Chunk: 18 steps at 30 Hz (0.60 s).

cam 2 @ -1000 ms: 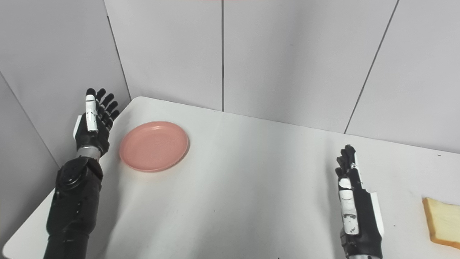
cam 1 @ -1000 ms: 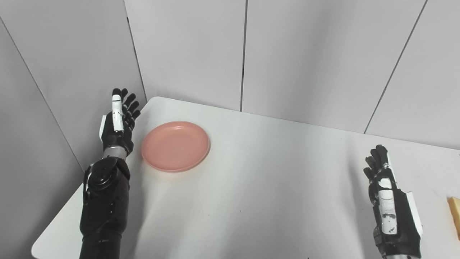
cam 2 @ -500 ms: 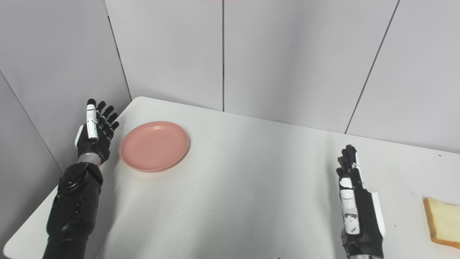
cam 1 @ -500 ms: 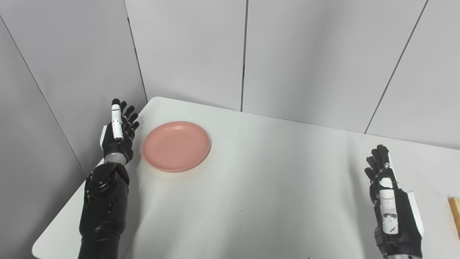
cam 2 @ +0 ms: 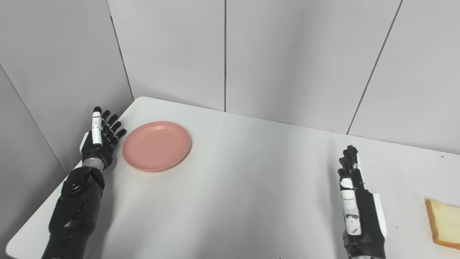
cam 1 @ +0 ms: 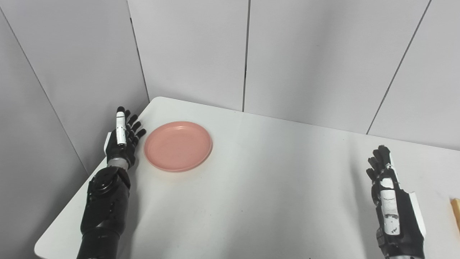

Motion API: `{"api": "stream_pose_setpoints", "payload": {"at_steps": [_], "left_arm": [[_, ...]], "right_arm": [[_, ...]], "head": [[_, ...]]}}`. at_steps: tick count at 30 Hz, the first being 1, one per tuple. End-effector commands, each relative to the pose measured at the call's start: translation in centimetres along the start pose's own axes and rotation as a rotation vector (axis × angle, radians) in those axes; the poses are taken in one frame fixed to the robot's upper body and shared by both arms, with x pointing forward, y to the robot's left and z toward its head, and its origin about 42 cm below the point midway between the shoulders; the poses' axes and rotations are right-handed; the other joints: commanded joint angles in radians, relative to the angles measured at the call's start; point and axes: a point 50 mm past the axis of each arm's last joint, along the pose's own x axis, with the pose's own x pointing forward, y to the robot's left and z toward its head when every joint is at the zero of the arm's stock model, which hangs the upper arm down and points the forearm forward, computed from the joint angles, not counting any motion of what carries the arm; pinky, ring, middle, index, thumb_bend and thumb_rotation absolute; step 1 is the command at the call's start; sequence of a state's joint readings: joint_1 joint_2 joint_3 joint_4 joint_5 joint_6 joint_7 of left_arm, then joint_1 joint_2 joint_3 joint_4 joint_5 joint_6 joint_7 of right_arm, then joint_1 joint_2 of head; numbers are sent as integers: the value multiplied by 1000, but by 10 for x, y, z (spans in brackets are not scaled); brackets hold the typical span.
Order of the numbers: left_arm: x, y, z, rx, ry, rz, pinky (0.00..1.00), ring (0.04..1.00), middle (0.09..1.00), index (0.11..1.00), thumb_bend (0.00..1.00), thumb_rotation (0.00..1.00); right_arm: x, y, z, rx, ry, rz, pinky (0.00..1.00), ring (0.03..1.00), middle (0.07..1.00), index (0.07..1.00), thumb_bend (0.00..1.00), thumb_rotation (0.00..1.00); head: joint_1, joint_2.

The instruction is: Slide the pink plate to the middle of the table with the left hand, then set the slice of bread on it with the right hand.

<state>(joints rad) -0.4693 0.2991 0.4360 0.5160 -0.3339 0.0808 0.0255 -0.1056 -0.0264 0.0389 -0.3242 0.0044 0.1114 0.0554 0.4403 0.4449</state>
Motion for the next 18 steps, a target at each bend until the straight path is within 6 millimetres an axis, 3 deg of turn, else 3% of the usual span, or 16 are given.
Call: {"api": "stream_pose_setpoints", "payload": {"at_steps": [1, 10, 18], "left_arm": [[9, -6, 12, 8, -40, -13, 930, 935, 934, 930, 562, 1000], [3, -21, -15, 28, 22, -76, 940, 941, 938, 937, 564, 1000], [-7, -50, -32, 84, 79, -198, 958, 950, 950, 959, 576, 1000]], "right_arm": [[5, 2, 14, 11, -62, 3, 1000, 1000, 1000, 1000, 707, 1000], [4, 2, 15, 0, -64, 7, 1000, 1000, 1000, 1000, 691, 1000], [6, 3, 12, 8, -66, 8, 1000, 1000, 1000, 1000, 741, 1000]], "head": [[-3, 3], [-15, 13], [-48, 25]]}}
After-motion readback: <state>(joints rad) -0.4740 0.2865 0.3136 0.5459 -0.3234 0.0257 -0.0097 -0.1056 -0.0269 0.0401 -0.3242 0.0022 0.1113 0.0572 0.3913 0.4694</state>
